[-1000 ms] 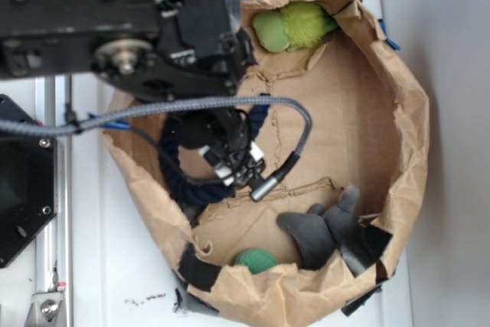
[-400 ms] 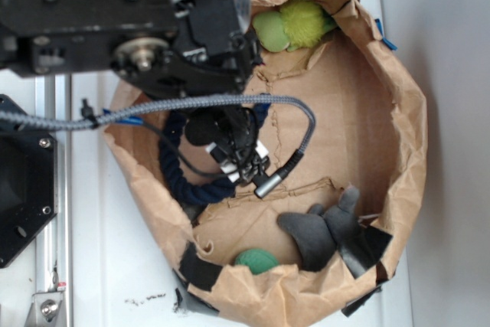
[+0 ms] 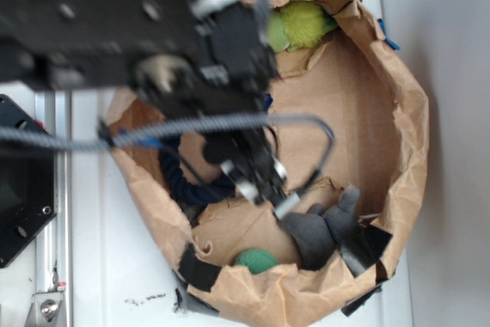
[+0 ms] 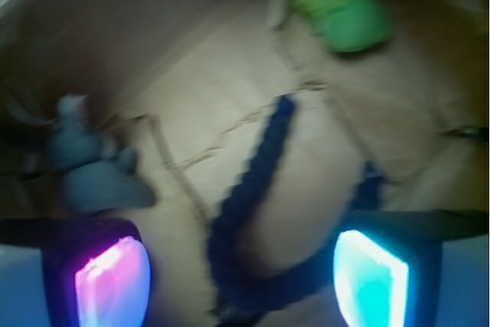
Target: Grab the blue rope.
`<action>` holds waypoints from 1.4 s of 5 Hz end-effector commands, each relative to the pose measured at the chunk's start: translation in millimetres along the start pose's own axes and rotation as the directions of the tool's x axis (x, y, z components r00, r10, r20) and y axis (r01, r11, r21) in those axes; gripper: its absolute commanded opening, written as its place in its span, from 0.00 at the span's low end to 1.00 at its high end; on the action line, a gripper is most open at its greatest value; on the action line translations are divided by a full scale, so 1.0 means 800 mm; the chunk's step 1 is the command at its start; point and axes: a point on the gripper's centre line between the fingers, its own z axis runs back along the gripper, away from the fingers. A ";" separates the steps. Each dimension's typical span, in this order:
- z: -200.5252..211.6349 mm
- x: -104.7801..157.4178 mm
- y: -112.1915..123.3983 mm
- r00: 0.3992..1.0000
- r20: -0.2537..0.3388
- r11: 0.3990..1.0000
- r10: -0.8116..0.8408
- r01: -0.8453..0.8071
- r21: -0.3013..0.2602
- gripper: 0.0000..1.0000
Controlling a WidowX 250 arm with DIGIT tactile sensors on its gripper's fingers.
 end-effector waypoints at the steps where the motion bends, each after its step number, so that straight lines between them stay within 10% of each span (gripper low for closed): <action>1: -0.042 0.007 -0.001 0.998 0.040 0.998 -0.042 0.040 0.057 1.00; 4: -0.100 0.003 0.043 0.991 -0.017 0.991 -0.132 0.132 0.017 1.00; 5: -0.115 -0.004 0.035 0.989 0.020 0.989 -0.144 0.144 -0.027 0.00; 7: -0.120 0.001 0.038 0.990 0.042 0.991 -0.132 0.133 -0.017 0.00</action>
